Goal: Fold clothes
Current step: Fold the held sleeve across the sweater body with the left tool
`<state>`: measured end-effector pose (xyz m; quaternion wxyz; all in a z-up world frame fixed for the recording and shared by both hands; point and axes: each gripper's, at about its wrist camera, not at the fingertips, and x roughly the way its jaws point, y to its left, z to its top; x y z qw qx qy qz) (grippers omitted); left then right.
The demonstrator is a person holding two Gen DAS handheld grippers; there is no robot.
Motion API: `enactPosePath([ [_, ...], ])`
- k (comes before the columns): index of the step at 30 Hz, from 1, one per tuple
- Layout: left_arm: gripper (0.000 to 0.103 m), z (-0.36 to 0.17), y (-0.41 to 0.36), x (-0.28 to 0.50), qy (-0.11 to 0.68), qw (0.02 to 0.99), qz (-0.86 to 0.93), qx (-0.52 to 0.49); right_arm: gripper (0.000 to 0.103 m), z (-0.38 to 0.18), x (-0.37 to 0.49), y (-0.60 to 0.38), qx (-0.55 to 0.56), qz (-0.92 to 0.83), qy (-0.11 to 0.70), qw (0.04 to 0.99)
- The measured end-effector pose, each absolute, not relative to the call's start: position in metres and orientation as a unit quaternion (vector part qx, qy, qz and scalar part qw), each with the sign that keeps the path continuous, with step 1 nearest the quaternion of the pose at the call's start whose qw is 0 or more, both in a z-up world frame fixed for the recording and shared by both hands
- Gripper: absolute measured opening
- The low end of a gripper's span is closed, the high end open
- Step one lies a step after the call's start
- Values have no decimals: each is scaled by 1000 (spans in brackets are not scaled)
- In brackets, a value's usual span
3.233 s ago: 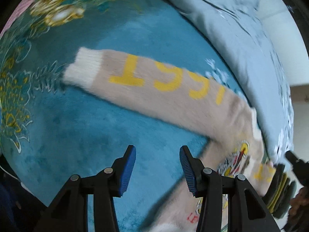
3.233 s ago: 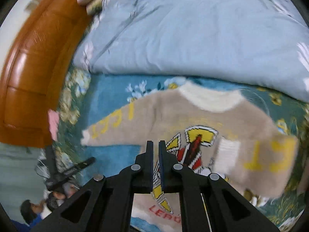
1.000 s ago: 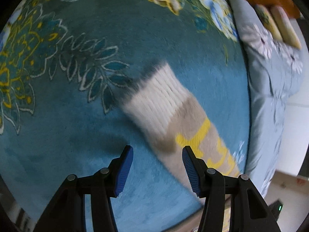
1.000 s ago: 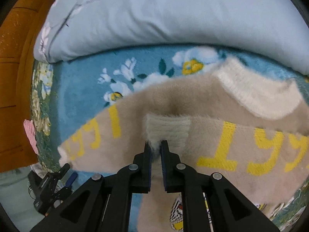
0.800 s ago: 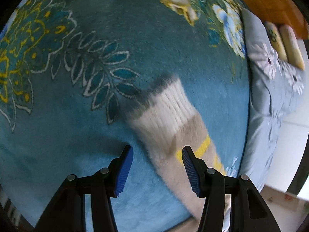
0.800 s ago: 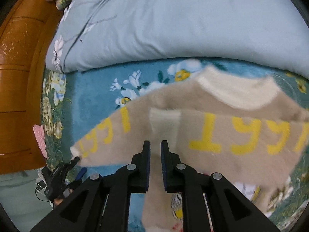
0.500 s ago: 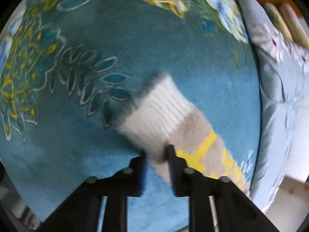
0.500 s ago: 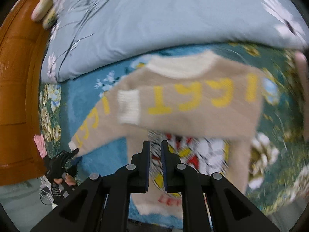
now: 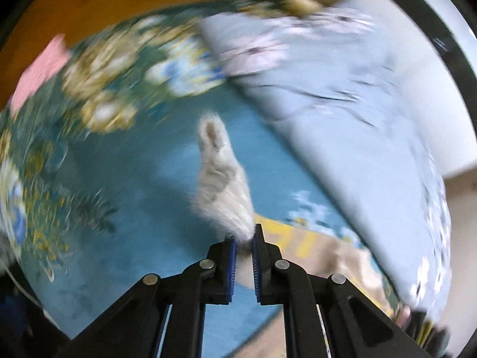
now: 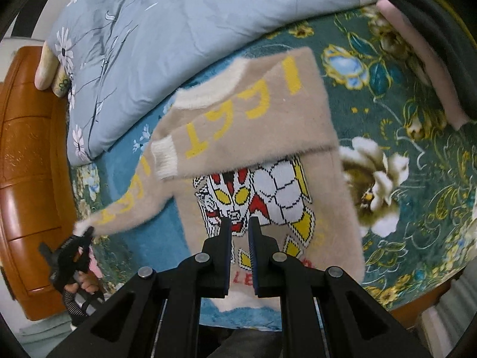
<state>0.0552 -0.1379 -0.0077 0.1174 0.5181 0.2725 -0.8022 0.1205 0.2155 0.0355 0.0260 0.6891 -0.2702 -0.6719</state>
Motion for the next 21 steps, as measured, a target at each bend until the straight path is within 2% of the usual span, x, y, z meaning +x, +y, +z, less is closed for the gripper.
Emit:
enactPosePath([
  [4, 10, 17, -74, 37, 229, 54, -828, 510, 11, 30, 126, 230, 685, -669, -287, 42],
  [11, 10, 26, 69, 19, 142, -40, -830, 537, 11, 18, 136, 286, 678, -663, -314, 39],
  [17, 10, 7, 177, 22, 66, -96, -818, 563, 11, 2, 152, 341, 683, -652, -328, 17],
  [21, 10, -31, 231, 22, 2, -115, -793, 598, 11, -10, 163, 372, 684, -641, -348, -2],
])
